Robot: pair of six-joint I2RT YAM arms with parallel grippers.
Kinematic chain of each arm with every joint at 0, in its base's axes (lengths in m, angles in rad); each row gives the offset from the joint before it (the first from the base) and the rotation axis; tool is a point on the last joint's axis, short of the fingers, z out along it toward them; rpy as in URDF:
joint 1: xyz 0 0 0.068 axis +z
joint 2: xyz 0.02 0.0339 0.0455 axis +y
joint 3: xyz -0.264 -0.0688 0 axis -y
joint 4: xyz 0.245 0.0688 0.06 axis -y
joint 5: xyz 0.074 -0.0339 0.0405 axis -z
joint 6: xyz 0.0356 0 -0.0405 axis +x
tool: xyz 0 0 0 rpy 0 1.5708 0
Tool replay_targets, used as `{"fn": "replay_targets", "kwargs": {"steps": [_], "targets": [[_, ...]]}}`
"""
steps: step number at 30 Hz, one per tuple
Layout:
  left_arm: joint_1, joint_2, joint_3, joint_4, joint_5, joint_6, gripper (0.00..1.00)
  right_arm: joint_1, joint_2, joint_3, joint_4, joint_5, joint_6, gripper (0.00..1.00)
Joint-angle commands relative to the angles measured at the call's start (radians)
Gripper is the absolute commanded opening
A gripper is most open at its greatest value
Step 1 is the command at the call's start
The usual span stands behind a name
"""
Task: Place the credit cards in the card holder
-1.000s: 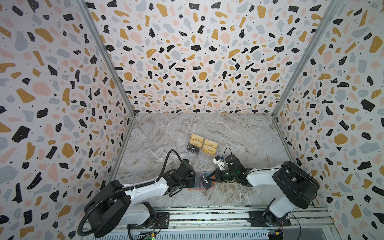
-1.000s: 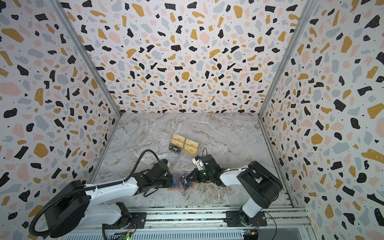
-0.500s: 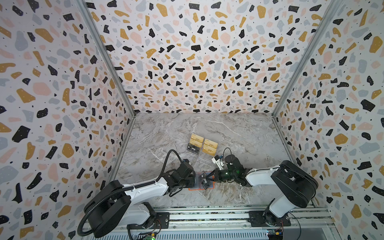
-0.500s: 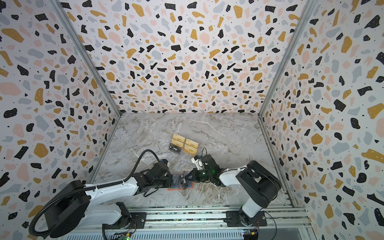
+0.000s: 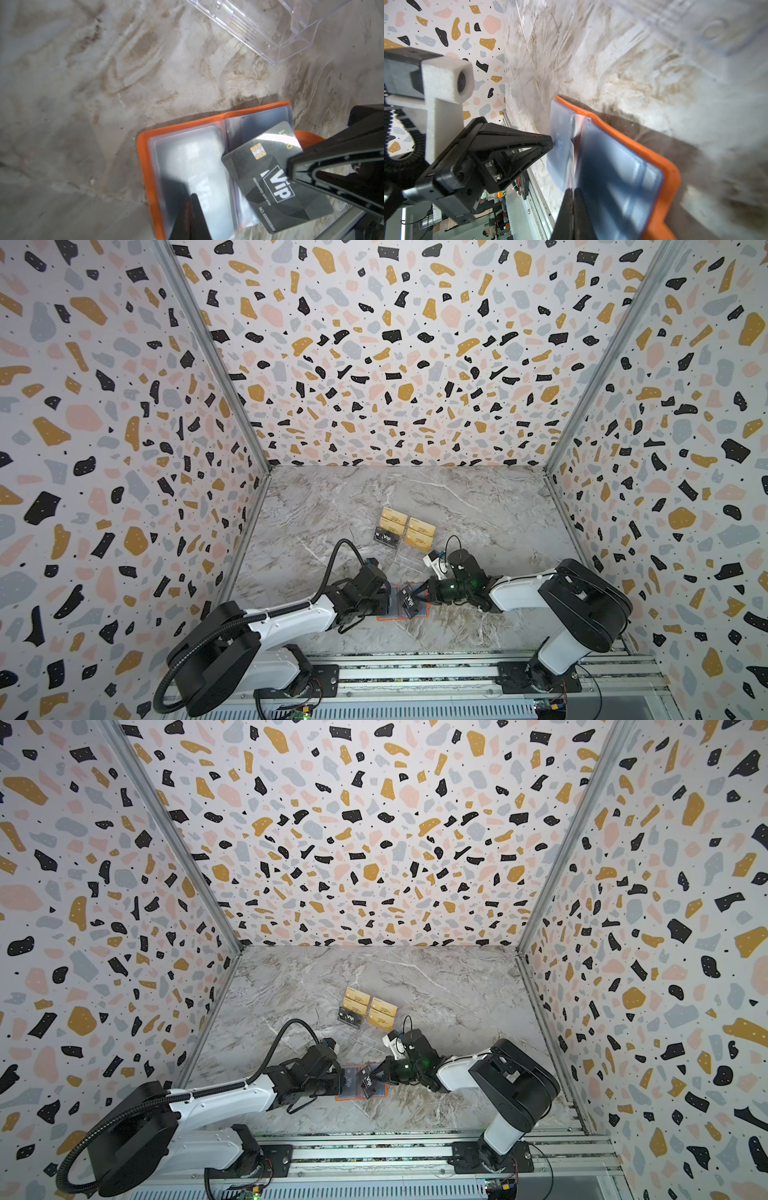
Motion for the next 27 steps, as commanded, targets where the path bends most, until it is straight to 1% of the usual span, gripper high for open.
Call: {"fn": "replay_targets", "kwargs": {"steps": [1,22,27], "targets": [[-0.005,-0.013,-0.005,0.01,0.003,0.0,0.06,0.007,-0.049,0.011,-0.034,0.038,-0.008,0.0],[-0.005,-0.014,-0.003,0.006,0.005,0.0,0.06,0.021,-0.003,0.052,-0.024,0.023,-0.012,0.0],[-0.004,-0.014,-0.005,0.007,0.005,-0.002,0.06,0.021,0.025,0.061,0.016,0.022,0.009,0.0]]}}
